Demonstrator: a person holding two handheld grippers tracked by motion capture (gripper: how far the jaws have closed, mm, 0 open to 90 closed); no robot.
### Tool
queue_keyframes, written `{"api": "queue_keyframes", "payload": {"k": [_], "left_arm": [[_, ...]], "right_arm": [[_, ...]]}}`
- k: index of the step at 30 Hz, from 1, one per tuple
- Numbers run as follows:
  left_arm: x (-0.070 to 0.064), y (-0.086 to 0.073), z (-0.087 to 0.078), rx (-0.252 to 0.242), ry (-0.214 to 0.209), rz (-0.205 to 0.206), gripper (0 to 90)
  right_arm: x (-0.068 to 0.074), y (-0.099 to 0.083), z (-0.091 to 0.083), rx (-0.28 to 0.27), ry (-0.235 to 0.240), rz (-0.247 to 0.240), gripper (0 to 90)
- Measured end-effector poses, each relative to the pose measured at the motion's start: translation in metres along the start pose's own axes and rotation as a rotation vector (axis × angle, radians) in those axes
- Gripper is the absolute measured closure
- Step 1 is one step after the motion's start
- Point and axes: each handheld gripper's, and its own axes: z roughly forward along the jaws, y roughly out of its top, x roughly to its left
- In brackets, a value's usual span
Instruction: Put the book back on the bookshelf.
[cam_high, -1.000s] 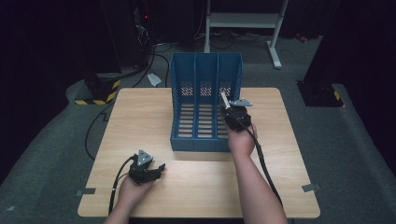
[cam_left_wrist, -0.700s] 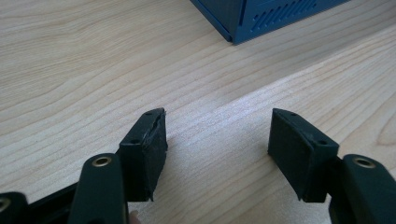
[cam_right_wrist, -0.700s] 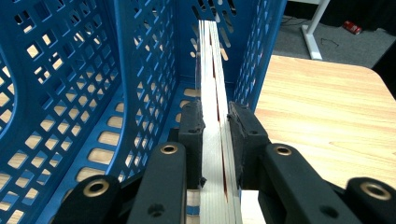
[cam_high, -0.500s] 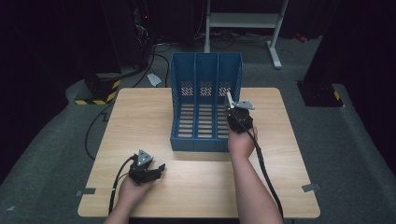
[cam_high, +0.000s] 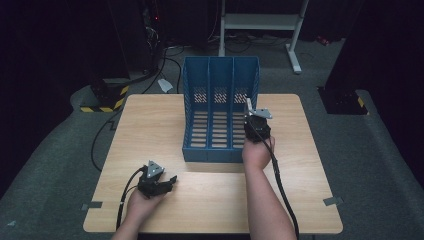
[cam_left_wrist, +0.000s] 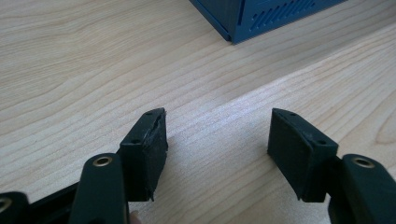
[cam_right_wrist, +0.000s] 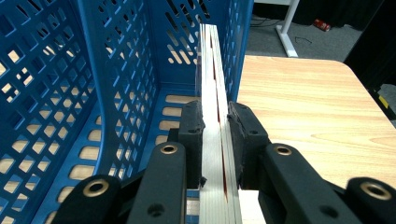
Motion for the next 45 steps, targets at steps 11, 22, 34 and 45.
{"api": "queue_keyframes", "payload": {"k": [11, 22, 34, 45], "left_arm": [[0.0000, 0.0000, 0.0000, 0.000, -0.001, 0.000, 37.7], [0.0001, 0.0000, 0.0000, 0.000, -0.001, 0.002, 37.9], [0.0001, -0.0001, -0.0002, 0.001, -0.002, 0.004, 38.1], [0.0001, -0.0001, -0.0002, 0.001, -0.002, 0.003, 38.1]], "right_arm": [[0.0014, -0.0018, 0.0004, -0.012, -0.027, 0.032, 76.1], [0.0040, -0.0026, 0.0008, -0.022, -0.059, 0.038, 76.0], [0.0069, -0.0036, 0.0013, -0.026, -0.073, 0.029, 75.4], [0.0054, -0.0026, 0.0014, -0.020, -0.066, 0.031, 68.4]]}}
